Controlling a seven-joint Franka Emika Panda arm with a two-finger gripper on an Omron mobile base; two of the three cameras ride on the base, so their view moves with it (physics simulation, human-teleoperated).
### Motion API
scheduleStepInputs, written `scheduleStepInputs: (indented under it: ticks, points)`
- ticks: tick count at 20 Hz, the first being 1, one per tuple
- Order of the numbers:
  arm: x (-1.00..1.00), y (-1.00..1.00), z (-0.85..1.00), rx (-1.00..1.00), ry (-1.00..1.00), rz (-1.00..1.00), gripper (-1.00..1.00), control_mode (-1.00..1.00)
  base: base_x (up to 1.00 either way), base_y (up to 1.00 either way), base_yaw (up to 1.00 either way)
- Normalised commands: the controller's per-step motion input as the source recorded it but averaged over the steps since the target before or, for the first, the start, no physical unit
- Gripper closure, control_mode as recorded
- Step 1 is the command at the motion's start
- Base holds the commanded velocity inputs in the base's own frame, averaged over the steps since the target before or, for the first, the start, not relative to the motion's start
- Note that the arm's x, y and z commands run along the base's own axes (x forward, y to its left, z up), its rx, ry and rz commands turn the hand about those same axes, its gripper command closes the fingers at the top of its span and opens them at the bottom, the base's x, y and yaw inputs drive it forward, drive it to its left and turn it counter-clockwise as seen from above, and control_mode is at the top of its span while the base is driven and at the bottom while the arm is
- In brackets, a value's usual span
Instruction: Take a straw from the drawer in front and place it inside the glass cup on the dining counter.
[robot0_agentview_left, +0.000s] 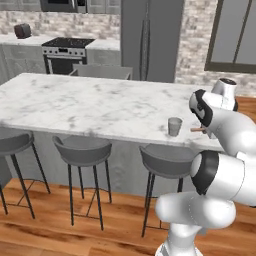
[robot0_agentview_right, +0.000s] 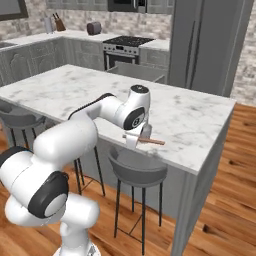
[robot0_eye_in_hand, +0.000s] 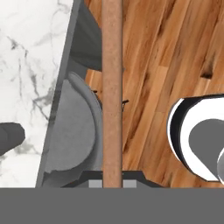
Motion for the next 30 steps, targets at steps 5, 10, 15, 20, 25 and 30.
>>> scheduleStepInputs:
  ticks: [5, 10, 15, 20, 25, 30]
  points:
    - [0.00, 0.00, 0.00, 0.00, 0.00, 0.00, 1.00, 1.00, 0.12, 0.34, -0.20]
    - [0.00, 0.01, -0.02, 0.06, 0.04, 0.00, 1.00, -1.00, 0.00, 0.01, 0.00]
    - [-0.17, -0.06, 0.44, 0.32, -0.01, -0.05, 1.00, -1.00, 0.00, 0.00, 0.00]
    - [0.79, 0.01, 0.35, 0.39, 0.05, -0.11, 1.00, -1.00, 0.00, 0.00, 0.00]
    - [0.87, 0.03, 0.48, 0.40, 0.09, -0.16, 1.00, -1.00, 0.00, 0.00, 0.00]
    - [0.58, 0.07, 0.23, 0.40, 0.05, -0.14, 1.00, -1.00, 0.00, 0.00, 0.00]
